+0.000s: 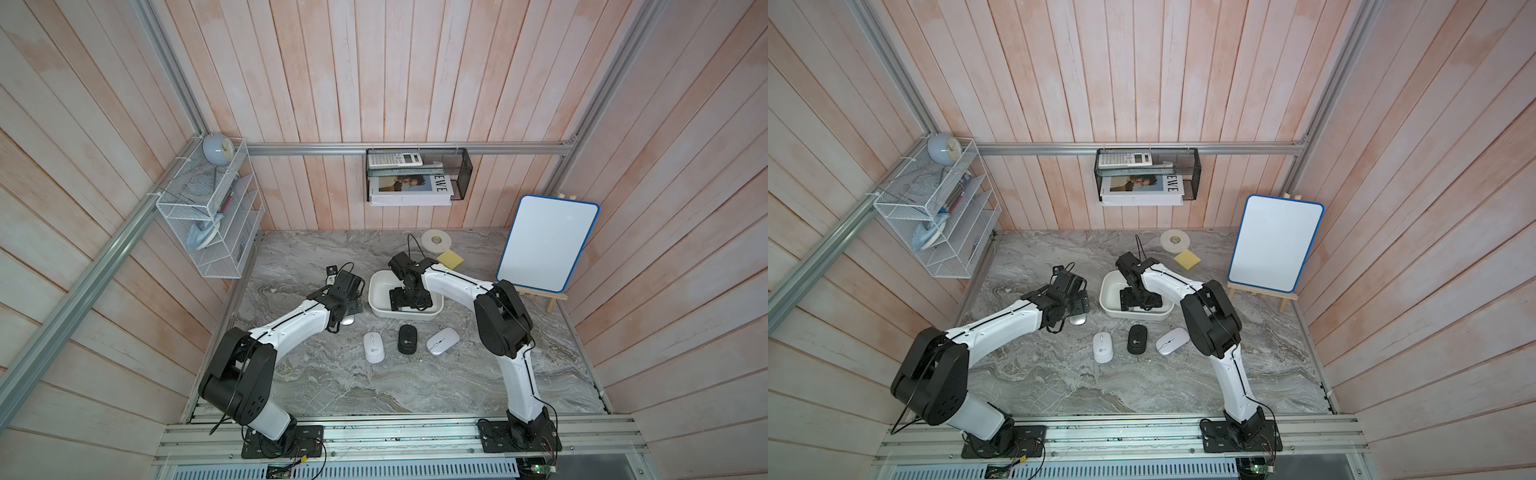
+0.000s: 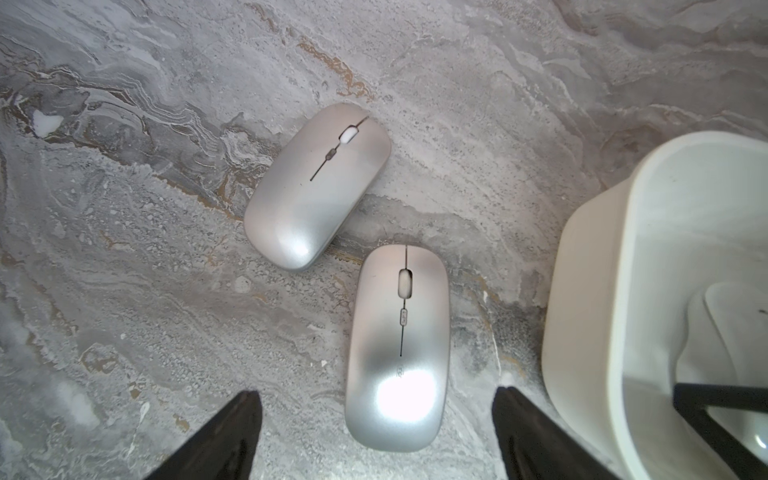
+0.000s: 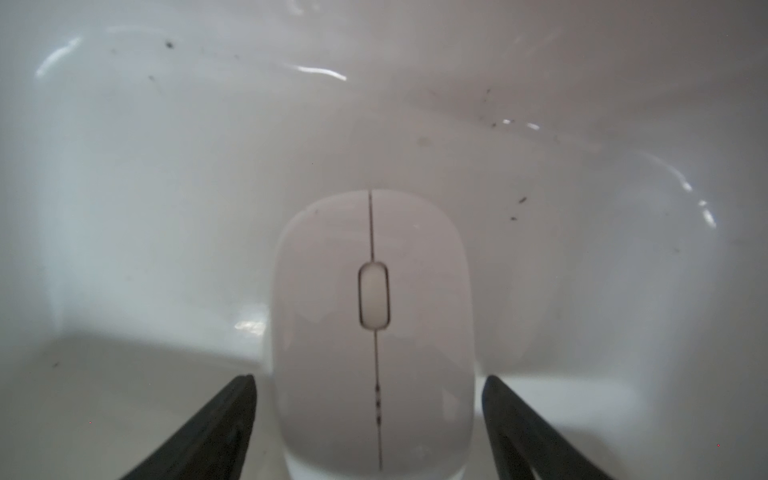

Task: Take out the mouse from the storage box
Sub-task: Pick up the mouse from the storage box.

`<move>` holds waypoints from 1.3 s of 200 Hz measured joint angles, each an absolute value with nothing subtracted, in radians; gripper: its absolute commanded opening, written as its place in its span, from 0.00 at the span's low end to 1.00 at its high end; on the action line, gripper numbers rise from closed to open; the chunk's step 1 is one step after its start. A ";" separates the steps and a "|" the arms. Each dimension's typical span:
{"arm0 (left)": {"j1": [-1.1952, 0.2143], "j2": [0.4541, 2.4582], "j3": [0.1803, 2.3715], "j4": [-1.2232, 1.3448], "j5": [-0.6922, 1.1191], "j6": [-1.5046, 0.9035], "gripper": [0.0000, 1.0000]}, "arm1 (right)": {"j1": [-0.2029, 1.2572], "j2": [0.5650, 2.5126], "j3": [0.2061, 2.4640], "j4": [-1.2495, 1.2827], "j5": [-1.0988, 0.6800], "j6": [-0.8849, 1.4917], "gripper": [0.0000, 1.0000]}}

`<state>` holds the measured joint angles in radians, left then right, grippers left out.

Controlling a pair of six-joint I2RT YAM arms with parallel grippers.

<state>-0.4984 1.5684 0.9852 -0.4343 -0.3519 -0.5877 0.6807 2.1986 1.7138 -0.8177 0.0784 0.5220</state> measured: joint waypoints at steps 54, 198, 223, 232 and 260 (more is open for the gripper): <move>-0.498 1.565 0.985 -0.435 -0.353 -0.587 0.93 | 0.680 2.237 1.775 -0.849 0.096 0.508 0.77; -0.498 1.553 0.985 -0.445 -0.376 -0.587 0.93 | 0.682 2.221 1.801 -0.869 0.122 0.477 0.39; -0.498 1.544 0.985 -0.453 -0.379 -0.583 0.93 | 0.682 2.214 1.810 -0.869 0.121 0.473 0.28; -0.498 1.542 0.985 -0.455 -0.379 -0.583 0.93 | 0.682 2.214 1.811 -0.868 0.121 0.476 0.26; -0.498 1.541 0.985 -0.456 -0.379 -0.583 0.93 | 0.682 2.212 1.811 -0.870 0.118 0.474 0.21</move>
<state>-0.4984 1.5406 0.9852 -0.4564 -0.3794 -0.5835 0.6823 2.2124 1.8111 -0.8696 0.1177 0.4740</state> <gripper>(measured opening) 0.930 0.355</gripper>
